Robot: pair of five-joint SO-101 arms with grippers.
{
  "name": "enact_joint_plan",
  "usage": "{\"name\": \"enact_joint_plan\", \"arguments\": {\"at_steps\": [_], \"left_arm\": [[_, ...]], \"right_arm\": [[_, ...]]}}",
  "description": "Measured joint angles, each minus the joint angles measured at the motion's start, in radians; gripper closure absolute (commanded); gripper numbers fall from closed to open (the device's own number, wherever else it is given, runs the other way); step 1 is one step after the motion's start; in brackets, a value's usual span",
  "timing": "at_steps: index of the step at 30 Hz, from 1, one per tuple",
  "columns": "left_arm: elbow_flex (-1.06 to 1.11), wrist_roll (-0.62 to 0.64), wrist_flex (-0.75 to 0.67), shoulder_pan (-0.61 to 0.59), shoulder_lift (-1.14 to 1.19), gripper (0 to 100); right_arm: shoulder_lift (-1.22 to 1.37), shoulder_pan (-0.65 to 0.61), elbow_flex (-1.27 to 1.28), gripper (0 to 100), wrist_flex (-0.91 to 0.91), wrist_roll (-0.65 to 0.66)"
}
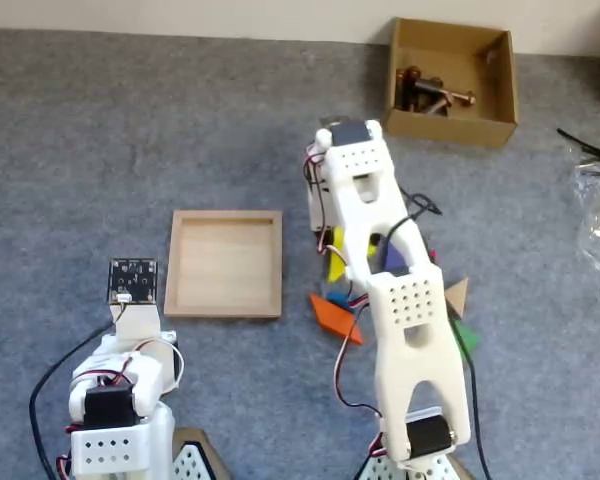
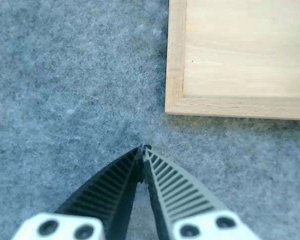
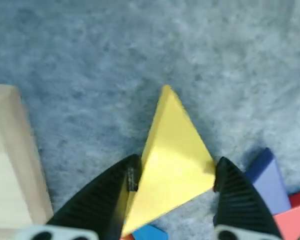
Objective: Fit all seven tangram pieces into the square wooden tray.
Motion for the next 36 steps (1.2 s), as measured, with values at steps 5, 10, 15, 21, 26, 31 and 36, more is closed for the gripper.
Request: {"name": "enact_joint_plan", "arguments": {"at_steps": [5, 10, 15, 21, 26, 31, 36], "left_arm": [[0.000, 0.000, 0.000, 0.000, 0.000, 100], [0.000, 0.000, 0.000, 0.000, 0.000, 100], [0.000, 0.000, 0.000, 0.000, 0.000, 100], [0.000, 0.000, 0.000, 0.000, 0.000, 100], [0.000, 0.000, 0.000, 0.000, 0.000, 100], [0.000, 0.000, 0.000, 0.000, 0.000, 100], [0.000, 0.000, 0.000, 0.000, 0.000, 100]], "right_arm": [[0.000, -0.018, -0.002, 78.9, 0.002, 0.000], [0.000, -0.029, -0.002, 78.9, 0.005, 0.000], [0.000, -0.029, -0.002, 78.5, 0.005, 0.000], [0.000, -0.029, -0.002, 78.4, 0.005, -0.041], [0.000, 0.006, -0.002, 78.4, 0.005, -0.133], [0.000, 0.017, -0.002, 75.1, 0.008, -0.143], [-0.092, 0.021, 0.023, 68.8, 0.008, -0.143]]}}
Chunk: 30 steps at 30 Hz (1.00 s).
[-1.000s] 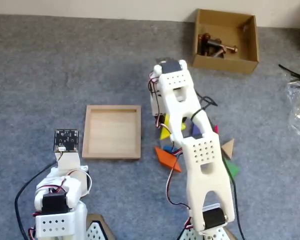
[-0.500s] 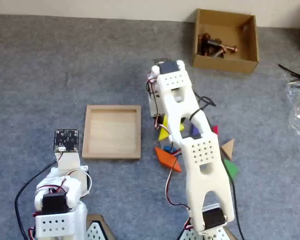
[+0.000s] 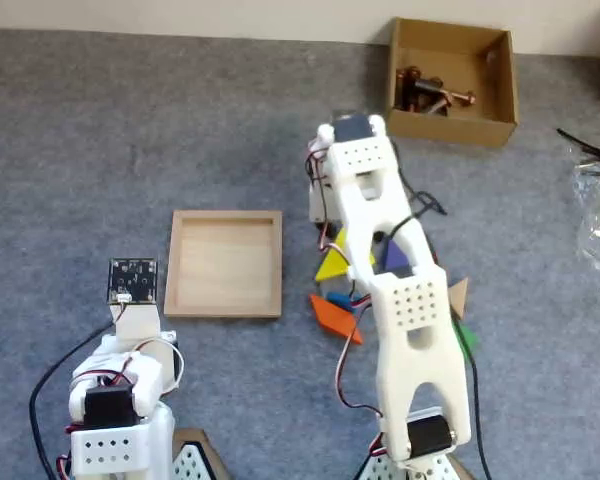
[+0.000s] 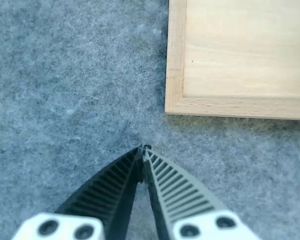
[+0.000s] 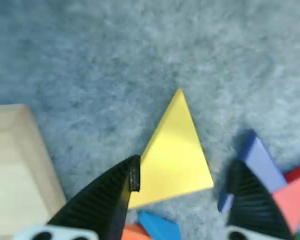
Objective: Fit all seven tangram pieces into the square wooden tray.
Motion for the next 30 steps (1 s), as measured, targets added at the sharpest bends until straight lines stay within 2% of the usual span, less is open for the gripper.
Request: {"name": "enact_joint_plan", "arguments": {"at_steps": [8, 11, 15, 17, 30], "left_arm": [[0.000, 0.000, 0.000, 0.000, 0.000, 100], [0.000, 0.000, 0.000, 0.000, 0.000, 100], [0.000, 0.000, 0.000, 0.000, 0.000, 100], [0.000, 0.000, 0.000, 0.000, 0.000, 100], [0.000, 0.000, 0.000, 0.000, 0.000, 100]], "right_arm": [[-0.141, -0.003, 0.242, 68.8, 0.000, -0.021], [-0.153, -0.003, 0.284, 68.8, 0.000, -0.126], [-0.153, -0.003, 0.285, 68.8, 0.000, -0.334], [-0.153, -0.003, 0.285, 68.8, 0.000, -0.377], [-0.153, -0.072, 0.285, 68.8, -0.072, -0.393]]}}
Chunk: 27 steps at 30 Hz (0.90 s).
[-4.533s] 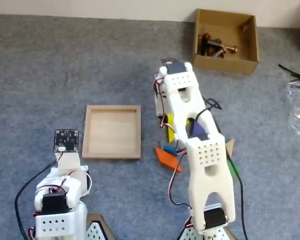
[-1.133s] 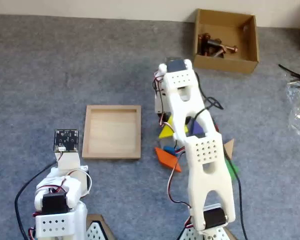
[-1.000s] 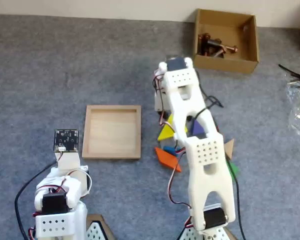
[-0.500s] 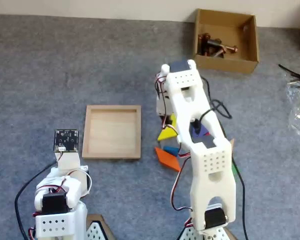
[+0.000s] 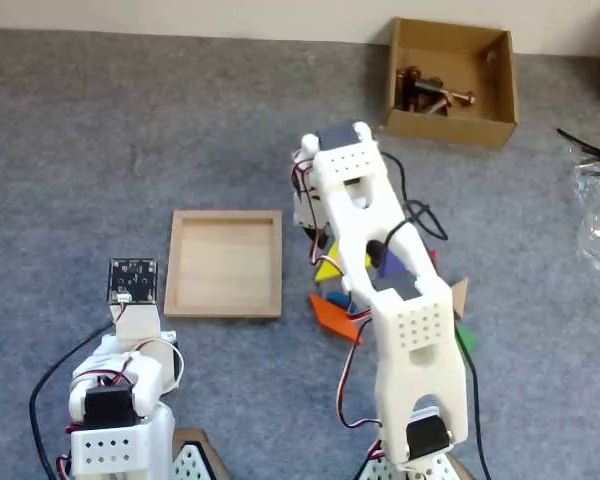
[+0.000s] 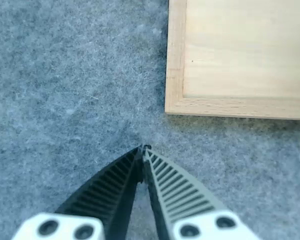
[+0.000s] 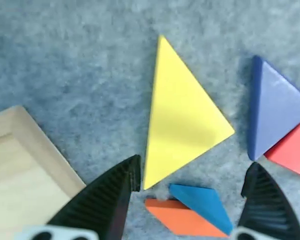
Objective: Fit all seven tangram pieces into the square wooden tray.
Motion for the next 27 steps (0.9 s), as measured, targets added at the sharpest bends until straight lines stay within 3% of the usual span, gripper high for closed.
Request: {"name": "enact_joint_plan", "arguments": {"at_steps": [27], "left_arm": [[0.000, 0.000, 0.000, 0.000, 0.000, 100]], "right_arm": [[0.087, -0.002, 0.002, 68.8, -0.058, -0.015]]}}
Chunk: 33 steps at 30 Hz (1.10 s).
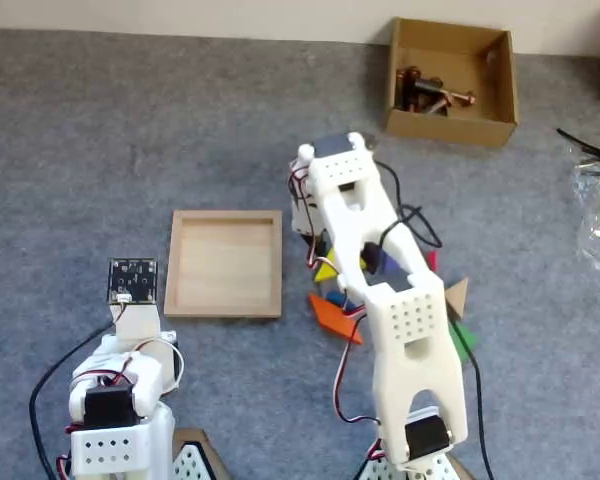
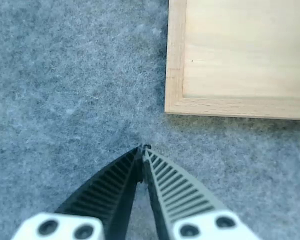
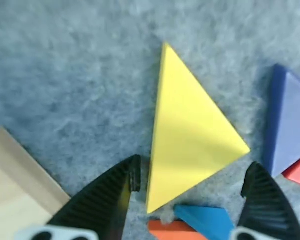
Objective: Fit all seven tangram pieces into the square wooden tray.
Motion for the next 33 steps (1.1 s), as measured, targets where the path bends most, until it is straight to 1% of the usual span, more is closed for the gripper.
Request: {"name": "enact_joint_plan", "arguments": {"at_steps": [11, 16, 23, 33], "left_arm": [[0.000, 0.000, 0.000, 0.000, 0.000, 100], [0.000, 0.000, 0.000, 0.000, 0.000, 100], [0.000, 0.000, 0.000, 0.000, 0.000, 100], [0.000, 0.000, 0.000, 0.000, 0.000, 100]], "right_arm": [[0.000, 0.055, 0.000, 68.8, 0.000, 0.000], [0.000, 0.060, 0.000, 68.8, -0.005, 0.000], [0.052, 0.061, -0.012, 68.8, -0.008, -0.109], [0.081, 0.060, -0.021, 68.8, -0.006, -0.123]]}}
